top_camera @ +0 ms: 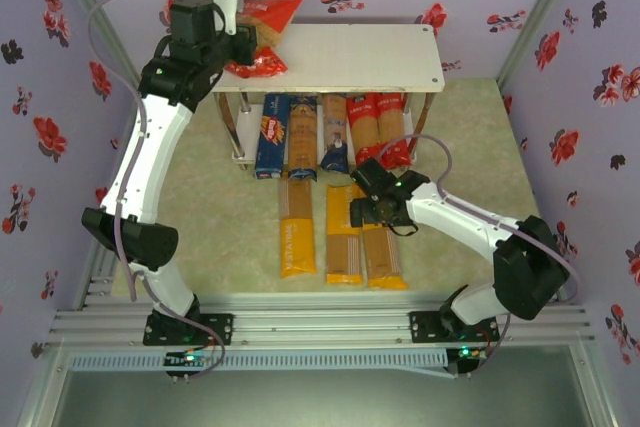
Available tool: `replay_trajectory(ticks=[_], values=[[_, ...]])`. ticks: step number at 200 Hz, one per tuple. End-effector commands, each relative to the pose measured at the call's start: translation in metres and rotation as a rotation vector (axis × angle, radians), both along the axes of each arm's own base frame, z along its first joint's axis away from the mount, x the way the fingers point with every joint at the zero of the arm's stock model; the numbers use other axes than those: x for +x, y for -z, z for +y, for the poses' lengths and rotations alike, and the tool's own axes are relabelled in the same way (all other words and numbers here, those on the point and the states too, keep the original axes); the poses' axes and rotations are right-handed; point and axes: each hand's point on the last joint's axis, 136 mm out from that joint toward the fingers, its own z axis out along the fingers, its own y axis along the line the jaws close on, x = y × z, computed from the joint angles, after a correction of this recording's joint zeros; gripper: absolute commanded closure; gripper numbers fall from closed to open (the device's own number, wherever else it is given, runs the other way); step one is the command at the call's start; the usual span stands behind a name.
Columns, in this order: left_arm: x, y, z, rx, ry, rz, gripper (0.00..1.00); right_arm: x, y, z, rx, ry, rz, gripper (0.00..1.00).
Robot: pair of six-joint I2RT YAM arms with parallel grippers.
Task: Place and organize the pasta boxes and bags onto the shelf
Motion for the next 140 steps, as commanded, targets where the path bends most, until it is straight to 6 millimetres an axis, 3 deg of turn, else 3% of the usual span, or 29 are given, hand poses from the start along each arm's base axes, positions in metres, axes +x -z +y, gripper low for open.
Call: replay_trajectory(ticks=[1,27,46,66,78,112,140], values=[[0.006,-0.036,0.007,-0.069,-0.034,-0.123,0.98,-0.004,0.006,-0.011,-0.034,0.016,0.011,0.07],[0.006,-0.022,0.007,-0.081,-0.041,-0.085,0.51,-0.005,0.008,-0.011,-0.03,0.02,0.014,0.08],[0.005,-0.019,0.007,-0.088,-0.044,-0.08,0.32,-0.005,0.009,-0.011,-0.029,0.021,0.017,0.07],[0.004,-0.019,0.007,-0.093,-0.045,-0.082,0.19,-0.004,0.009,-0.01,-0.026,0.022,0.016,0.07],[0.002,-0.022,0.01,-0.099,-0.056,-0.095,0.06,-0.004,0.009,-0.01,-0.024,0.024,0.017,0.08],[-0.012,-0.039,0.027,-0.105,-0.117,-0.191,0.05,-0.005,0.01,-0.01,-0.021,0.031,0.019,0.08],[-0.02,-0.038,0.03,-0.08,-0.114,-0.179,0.2,-0.005,0.009,-0.009,-0.017,0.032,0.016,0.08]])
